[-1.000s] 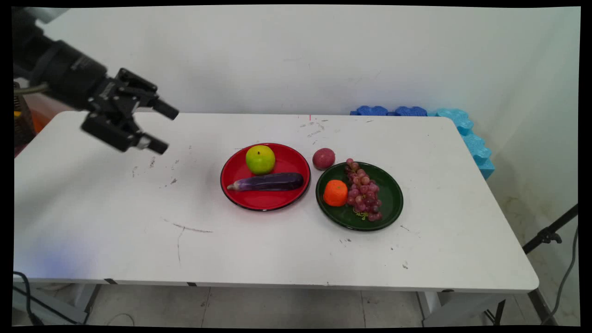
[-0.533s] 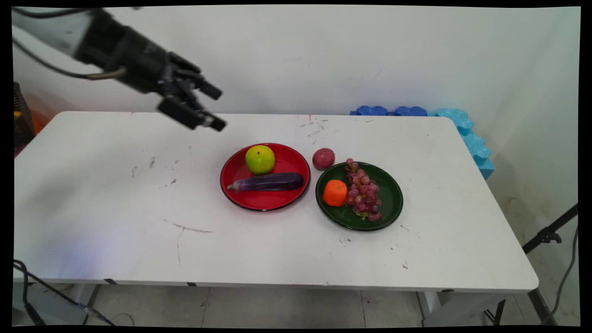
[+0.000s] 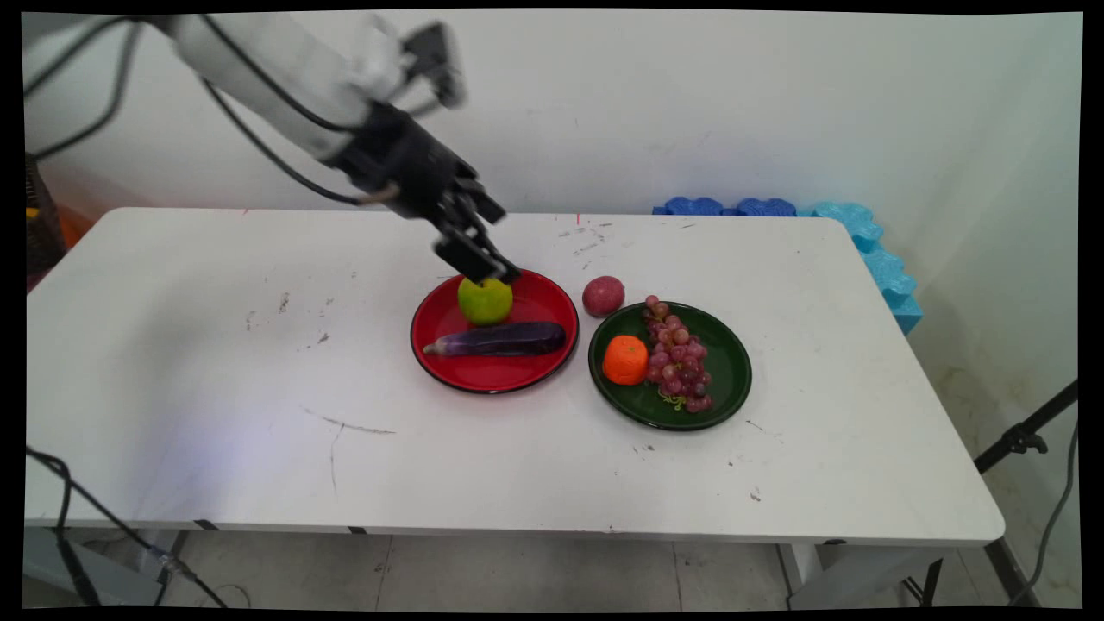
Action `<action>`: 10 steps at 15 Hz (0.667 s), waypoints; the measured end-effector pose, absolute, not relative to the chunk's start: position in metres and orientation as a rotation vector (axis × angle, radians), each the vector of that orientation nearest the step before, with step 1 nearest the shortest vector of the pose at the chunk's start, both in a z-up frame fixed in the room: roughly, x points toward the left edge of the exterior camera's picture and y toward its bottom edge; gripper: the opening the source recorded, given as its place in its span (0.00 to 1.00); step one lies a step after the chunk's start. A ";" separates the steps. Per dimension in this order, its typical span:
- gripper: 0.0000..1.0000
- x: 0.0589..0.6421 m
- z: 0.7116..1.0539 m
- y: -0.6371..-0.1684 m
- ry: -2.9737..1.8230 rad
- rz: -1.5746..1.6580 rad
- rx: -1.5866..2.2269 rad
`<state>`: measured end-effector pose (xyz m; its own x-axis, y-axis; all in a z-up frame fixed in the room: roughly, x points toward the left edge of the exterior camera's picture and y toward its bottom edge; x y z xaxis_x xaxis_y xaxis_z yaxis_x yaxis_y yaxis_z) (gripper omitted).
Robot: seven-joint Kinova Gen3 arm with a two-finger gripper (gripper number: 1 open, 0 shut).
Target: Pick up the mandarin from the green plate
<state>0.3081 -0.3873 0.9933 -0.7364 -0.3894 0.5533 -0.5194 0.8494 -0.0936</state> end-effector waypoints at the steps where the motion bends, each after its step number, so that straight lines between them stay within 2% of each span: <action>1: 1.00 0.298 0.984 -0.394 -2.512 0.323 0.652; 10: 1.00 0.210 0.892 -0.450 -2.621 0.238 0.563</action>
<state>0.2095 -0.4501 0.8921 -0.8172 -0.3484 0.4591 -0.4256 0.9020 -0.0729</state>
